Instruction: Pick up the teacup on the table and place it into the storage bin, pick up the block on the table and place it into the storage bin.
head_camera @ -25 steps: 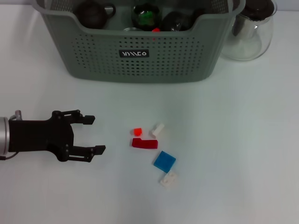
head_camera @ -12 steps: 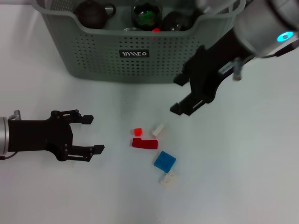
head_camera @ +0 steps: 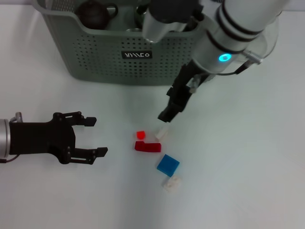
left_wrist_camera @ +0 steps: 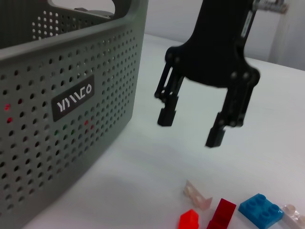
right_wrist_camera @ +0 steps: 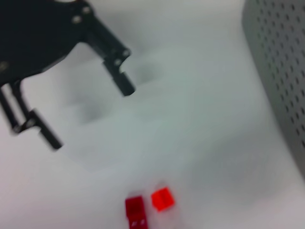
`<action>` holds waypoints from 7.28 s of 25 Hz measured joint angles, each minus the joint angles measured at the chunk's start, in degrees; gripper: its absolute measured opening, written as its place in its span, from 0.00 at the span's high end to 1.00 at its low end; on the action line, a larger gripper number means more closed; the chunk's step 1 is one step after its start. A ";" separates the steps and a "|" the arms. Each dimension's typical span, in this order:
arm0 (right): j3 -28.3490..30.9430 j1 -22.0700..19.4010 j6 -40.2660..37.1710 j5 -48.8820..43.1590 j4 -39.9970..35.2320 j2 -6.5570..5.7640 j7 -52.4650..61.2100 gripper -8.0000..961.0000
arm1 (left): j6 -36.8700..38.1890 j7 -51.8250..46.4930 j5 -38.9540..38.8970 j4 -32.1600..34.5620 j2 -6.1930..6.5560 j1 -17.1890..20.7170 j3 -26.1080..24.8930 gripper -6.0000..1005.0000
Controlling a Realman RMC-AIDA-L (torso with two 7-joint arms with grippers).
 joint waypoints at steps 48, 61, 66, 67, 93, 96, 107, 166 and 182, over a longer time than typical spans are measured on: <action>-21.02 -0.49 18.24 11.27 6.69 0.48 4.83 0.23 | -1.79 0.30 0.09 -0.37 -0.27 -0.09 0.27 0.13; -21.41 -0.47 18.29 11.38 7.12 0.59 4.16 0.24 | -1.95 0.14 0.37 -0.43 -0.36 -0.10 0.43 0.13; -22.29 -0.50 18.31 11.37 7.14 0.68 4.15 0.23 | -1.94 0.37 0.37 -0.98 -0.32 -0.10 0.43 0.13; -22.50 -0.52 18.31 11.37 7.13 0.69 4.19 0.23 | -1.94 0.38 0.37 -1.03 -0.30 -0.10 0.44 0.13; -22.76 -0.74 16.85 11.35 6.85 0.51 5.73 0.34 | -2.15 0.19 0.34 -1.07 -0.27 -0.10 0.43 0.13; -22.76 -0.74 16.64 11.29 6.66 0.45 6.20 0.39 | -2.18 0.22 0.34 -1.07 -0.27 -0.10 0.44 0.13; -22.69 -0.64 15.28 11.03 6.50 0.23 7.08 0.42 | -2.21 0.33 0.34 -1.07 -0.27 -0.10 0.43 0.13; 32.91 8.49 -11.25 -0.90 -17.31 -5.53 11.48 0.54 | -2.11 0.00 0.02 -1.07 -0.27 -0.34 0.44 0.13; 16.89 11.09 26.21 -7.11 12.31 -0.48 4.35 0.54 | -2.47 0.00 -0.08 -1.07 -0.27 -0.70 0.44 0.13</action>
